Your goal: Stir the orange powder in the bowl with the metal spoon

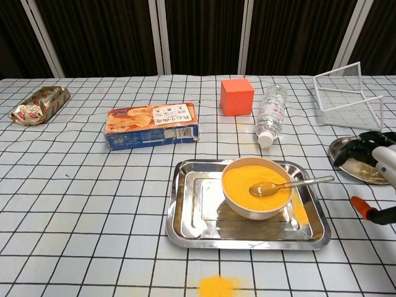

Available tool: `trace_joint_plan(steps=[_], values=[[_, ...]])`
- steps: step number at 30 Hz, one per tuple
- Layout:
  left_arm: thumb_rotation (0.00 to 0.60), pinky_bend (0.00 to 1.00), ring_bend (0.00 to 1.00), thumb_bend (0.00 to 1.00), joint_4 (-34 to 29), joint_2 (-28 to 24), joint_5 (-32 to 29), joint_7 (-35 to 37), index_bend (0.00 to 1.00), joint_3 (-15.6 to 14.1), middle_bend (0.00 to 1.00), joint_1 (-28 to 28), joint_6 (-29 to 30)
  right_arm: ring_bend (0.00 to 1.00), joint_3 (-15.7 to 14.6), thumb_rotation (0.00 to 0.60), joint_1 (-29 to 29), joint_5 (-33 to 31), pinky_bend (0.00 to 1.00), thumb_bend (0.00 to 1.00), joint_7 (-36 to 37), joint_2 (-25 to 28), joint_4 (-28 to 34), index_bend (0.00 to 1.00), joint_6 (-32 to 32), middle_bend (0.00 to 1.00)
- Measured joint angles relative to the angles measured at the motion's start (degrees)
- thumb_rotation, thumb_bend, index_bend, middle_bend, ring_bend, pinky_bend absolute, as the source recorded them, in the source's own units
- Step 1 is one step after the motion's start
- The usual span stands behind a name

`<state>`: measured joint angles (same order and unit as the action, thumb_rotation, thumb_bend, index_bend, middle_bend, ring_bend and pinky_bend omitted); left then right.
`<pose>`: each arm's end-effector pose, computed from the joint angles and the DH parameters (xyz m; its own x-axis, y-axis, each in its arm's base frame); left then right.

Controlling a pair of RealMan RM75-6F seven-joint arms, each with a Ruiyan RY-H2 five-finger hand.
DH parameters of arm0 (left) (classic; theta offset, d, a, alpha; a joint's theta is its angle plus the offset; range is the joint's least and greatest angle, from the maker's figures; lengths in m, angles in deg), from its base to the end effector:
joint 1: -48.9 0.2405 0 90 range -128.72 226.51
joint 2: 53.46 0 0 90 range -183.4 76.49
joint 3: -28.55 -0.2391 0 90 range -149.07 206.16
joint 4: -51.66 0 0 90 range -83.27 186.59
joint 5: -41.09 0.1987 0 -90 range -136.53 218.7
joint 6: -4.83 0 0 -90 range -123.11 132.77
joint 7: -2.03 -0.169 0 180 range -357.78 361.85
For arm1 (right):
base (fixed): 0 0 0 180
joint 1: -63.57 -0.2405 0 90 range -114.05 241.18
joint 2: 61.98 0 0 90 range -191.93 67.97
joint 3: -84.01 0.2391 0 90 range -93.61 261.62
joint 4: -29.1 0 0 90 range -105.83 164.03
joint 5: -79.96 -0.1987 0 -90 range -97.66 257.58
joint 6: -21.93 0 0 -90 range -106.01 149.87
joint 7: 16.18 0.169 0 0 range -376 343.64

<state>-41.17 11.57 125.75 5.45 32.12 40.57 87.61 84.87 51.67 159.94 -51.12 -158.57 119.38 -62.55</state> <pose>-0.2801 0.2233 0.1534 0.3148 0.0123 0.9491 0.9484 -0.0444 -0.3140 -0.2012 -0.2150 -0.0014 0.4728 -0.0690 0.8785 -0.8801 -0.0865 0.4669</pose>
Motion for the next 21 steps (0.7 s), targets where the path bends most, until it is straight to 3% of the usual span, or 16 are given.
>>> trace_joint_plan(steps=[7, 21], values=[[0.600, 0.00, 0.00, 0.02, 0.00, 0.12, -0.25, -0.33, 0.00, 0.04, 0.00, 0.07, 0.02, 0.00, -0.06, 0.600, 0.12, 4.09, 0.00, 0.46, 6.08, -0.91, -4.33, 0.44, -1.43, 0.18], [0.600, 0.00, 0.00, 0.02, -0.10, 0.02, -0.55, -0.23, 0.00, 0.09, 0.00, -0.08, -0.46, 0.00, 0.53, 0.600, -0.32, 6.74, 0.00, 0.46, 9.43, -5.51, -10.33, 0.44, -1.52, 0.18]])
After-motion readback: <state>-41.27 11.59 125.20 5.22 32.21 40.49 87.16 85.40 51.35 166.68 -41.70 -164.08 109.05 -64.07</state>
